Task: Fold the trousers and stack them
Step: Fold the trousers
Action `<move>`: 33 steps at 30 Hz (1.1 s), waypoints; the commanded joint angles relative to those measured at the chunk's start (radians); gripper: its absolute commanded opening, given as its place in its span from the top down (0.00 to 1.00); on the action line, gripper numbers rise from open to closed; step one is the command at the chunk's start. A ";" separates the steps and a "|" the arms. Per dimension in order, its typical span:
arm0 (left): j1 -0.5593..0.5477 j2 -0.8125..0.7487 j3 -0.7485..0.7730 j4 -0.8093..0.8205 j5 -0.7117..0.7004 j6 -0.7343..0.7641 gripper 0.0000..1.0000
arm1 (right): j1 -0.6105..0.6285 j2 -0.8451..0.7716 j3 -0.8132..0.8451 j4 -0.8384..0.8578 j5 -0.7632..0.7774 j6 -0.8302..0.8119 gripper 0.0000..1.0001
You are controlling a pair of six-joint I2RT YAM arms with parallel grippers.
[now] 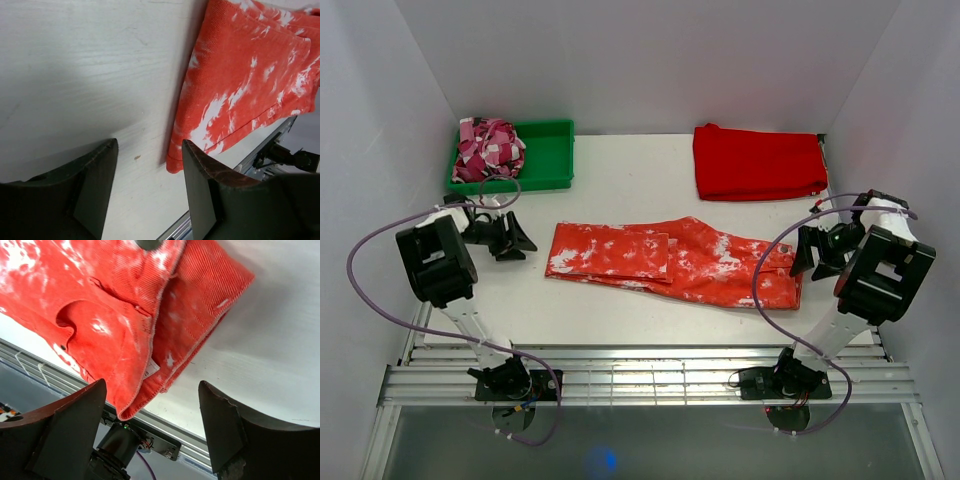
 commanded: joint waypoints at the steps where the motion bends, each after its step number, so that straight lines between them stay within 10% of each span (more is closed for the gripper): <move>1: -0.023 0.030 -0.010 0.026 0.125 0.023 0.36 | -0.019 0.026 -0.038 0.023 0.024 0.025 0.20; 14: -0.140 0.113 -0.124 0.236 0.161 -0.151 0.51 | -0.035 0.110 -0.046 0.059 -0.103 0.010 0.22; 23: -0.073 0.015 -0.072 0.177 0.106 -0.172 1.00 | -0.023 0.113 -0.018 0.088 -0.188 0.027 0.46; 33: 0.018 -0.123 0.057 -0.001 -0.006 -0.033 1.00 | -0.016 0.086 0.011 0.059 -0.255 0.019 0.23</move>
